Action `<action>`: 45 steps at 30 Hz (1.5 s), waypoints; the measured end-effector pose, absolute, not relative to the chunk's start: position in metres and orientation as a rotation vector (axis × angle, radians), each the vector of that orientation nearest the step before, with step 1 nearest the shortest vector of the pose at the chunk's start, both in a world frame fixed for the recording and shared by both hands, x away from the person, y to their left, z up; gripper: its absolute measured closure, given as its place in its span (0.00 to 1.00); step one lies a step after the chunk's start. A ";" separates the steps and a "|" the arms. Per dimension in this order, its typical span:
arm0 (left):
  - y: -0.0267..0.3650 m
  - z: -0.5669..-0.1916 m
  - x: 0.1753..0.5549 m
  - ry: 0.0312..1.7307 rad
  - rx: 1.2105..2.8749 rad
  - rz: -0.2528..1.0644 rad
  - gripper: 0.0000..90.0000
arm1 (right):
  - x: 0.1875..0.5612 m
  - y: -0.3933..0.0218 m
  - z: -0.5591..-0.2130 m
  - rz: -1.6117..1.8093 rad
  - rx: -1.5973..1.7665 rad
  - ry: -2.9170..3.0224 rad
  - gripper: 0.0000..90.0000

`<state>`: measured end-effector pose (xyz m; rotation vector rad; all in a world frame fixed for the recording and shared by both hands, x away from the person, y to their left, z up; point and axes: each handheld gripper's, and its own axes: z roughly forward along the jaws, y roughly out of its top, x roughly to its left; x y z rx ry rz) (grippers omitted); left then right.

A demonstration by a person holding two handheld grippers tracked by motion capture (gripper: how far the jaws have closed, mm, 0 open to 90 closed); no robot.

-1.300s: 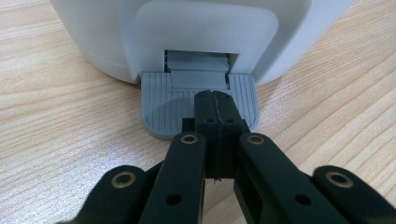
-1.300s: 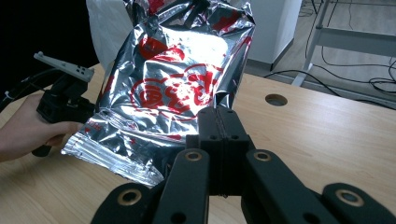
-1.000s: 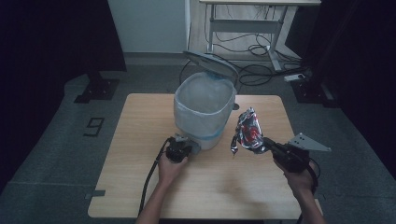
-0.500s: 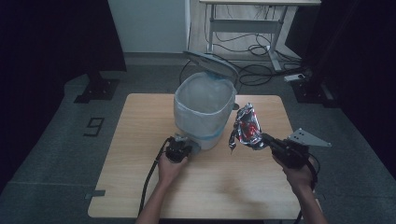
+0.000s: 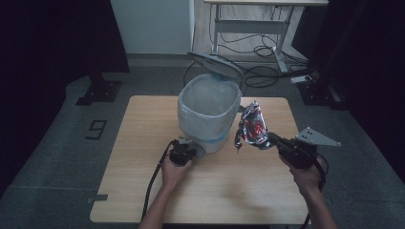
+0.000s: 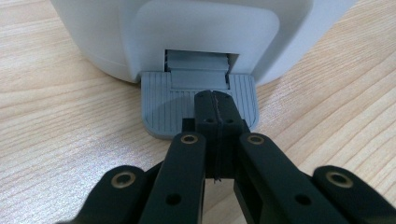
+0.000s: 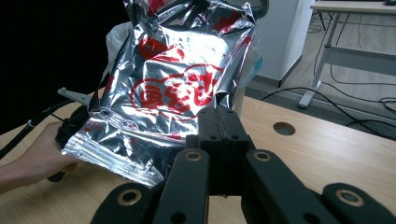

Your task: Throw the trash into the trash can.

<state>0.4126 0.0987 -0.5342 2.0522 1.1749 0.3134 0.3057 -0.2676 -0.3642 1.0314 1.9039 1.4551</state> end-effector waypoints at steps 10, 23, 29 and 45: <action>0.099 -0.534 0.414 1.177 2.055 0.306 1.00 | 0.310 -0.261 -0.356 1.457 1.013 1.914 0.99; 0.099 -0.533 0.415 1.183 2.057 0.290 1.00 | 0.318 -0.255 -0.343 1.478 1.000 1.914 0.99; 0.099 -0.533 0.415 1.181 2.056 0.291 1.00 | 0.322 -0.251 -0.339 1.486 0.997 1.917 0.99; 0.099 -0.534 0.414 1.168 2.063 0.308 1.00 | 0.332 -0.239 -0.335 1.486 0.992 1.926 0.99</action>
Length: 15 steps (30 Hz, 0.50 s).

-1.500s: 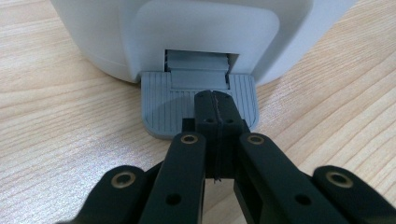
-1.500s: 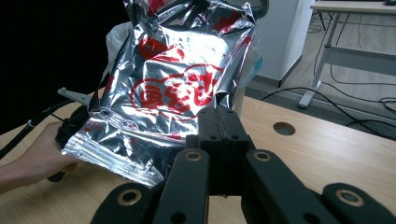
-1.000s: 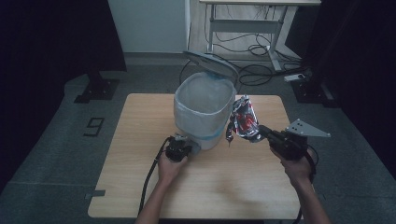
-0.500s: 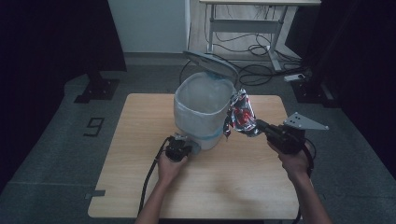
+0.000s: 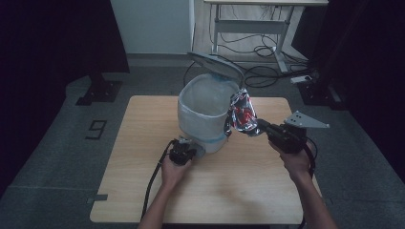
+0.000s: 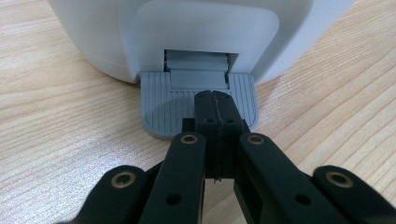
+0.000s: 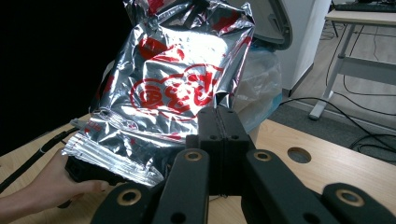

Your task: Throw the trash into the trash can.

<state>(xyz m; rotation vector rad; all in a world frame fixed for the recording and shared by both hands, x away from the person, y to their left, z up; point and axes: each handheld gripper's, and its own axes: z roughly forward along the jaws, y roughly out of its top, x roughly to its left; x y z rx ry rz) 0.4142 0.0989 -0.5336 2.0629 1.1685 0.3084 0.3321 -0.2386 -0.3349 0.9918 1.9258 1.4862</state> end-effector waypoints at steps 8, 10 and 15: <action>0.099 -0.534 0.414 1.169 2.062 0.302 1.00 | 0.336 -0.234 -0.334 1.484 0.988 1.928 0.99; 0.099 -0.534 0.414 1.169 2.062 0.303 1.00 | 0.337 -0.233 -0.333 1.485 0.987 1.928 0.99; 0.099 -0.534 0.415 1.169 2.060 0.297 1.00 | 0.341 -0.229 -0.332 1.483 0.990 1.929 0.99</action>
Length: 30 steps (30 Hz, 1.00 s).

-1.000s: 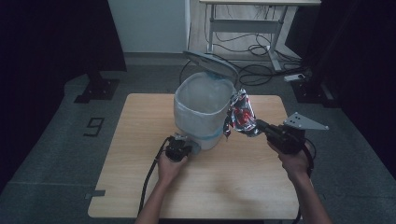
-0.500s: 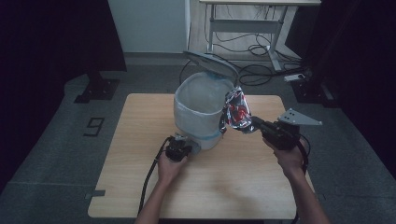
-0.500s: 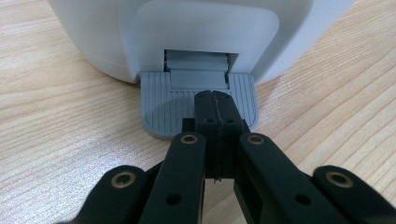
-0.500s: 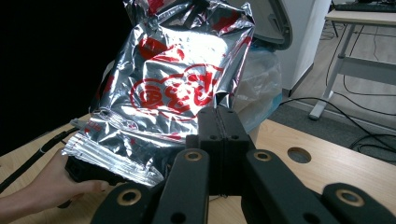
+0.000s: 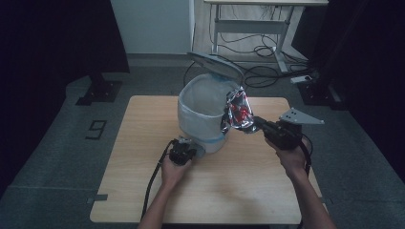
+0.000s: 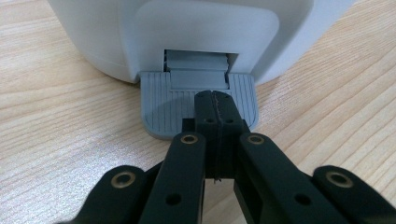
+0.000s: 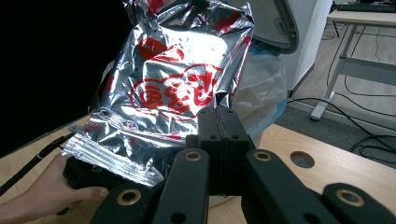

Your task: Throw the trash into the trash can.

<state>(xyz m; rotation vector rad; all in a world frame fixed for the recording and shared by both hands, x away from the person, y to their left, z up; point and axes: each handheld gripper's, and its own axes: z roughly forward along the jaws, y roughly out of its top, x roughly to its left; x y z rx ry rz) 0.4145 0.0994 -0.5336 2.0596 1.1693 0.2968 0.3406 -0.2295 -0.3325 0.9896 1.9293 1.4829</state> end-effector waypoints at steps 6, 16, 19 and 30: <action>0.099 -0.534 0.415 1.169 2.060 0.295 1.00 | 0.343 -0.227 -0.332 1.484 0.989 1.930 0.99; 0.100 -0.533 0.415 1.170 2.061 0.293 1.00 | 0.348 -0.221 -0.329 1.481 0.988 1.934 0.99; 0.100 -0.533 0.415 1.169 2.062 0.292 1.00 | 0.349 -0.220 -0.329 1.482 0.993 1.933 0.99; 0.100 -0.534 0.415 1.167 2.060 0.291 1.00 | 0.356 -0.214 -0.329 1.473 0.990 1.939 0.99</action>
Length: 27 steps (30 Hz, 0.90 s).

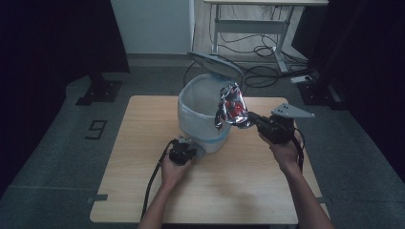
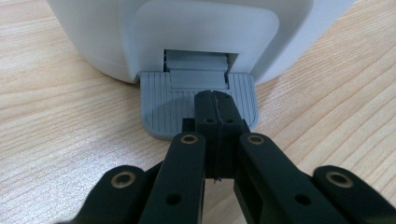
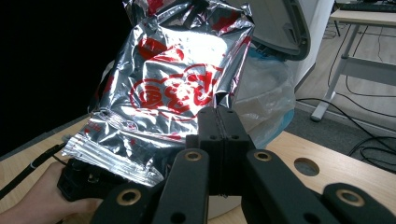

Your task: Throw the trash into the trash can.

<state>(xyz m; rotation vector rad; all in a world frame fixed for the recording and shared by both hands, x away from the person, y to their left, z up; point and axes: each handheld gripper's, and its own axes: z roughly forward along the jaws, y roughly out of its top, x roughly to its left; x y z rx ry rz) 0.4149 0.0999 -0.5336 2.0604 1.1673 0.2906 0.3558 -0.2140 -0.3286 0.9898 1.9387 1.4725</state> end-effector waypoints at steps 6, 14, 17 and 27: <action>0.100 -0.534 0.415 1.167 2.059 0.290 1.00 | 0.359 -0.212 -0.328 1.473 0.995 1.937 0.99; 0.100 -0.534 0.415 1.166 2.061 0.287 1.00 | 0.364 -0.208 -0.325 1.474 0.994 1.939 0.99; 0.100 -0.533 0.416 1.167 2.062 0.284 1.00 | 0.366 -0.206 -0.324 1.472 0.996 1.942 0.99; 0.101 -0.533 0.416 1.166 2.063 0.277 1.00 | 0.374 -0.197 -0.319 1.472 0.994 1.949 0.99</action>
